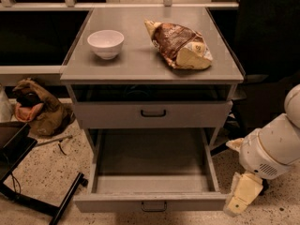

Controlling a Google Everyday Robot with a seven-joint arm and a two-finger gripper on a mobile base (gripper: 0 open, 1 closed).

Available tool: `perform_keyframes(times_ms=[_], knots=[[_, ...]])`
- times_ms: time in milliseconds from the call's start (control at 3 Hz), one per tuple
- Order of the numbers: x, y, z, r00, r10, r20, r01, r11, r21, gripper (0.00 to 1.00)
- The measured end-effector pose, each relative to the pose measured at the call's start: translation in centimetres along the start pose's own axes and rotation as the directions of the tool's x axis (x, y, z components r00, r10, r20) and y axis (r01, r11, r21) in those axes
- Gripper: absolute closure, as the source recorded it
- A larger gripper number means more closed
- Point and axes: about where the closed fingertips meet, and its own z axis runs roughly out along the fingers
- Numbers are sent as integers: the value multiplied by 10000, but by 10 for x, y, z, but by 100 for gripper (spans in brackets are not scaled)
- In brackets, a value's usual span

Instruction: Close middle drawer

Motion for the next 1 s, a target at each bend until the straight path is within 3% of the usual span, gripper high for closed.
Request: perform_keyframes(times_ms=[333,667,1000], knots=[[0,0,0,10000,0,0,0,10000,-1,0],[11,5,30,9994,261,221,-248,9980,-586,0],[26,20,75,9975,590,385,-526,9871,-1510,0]])
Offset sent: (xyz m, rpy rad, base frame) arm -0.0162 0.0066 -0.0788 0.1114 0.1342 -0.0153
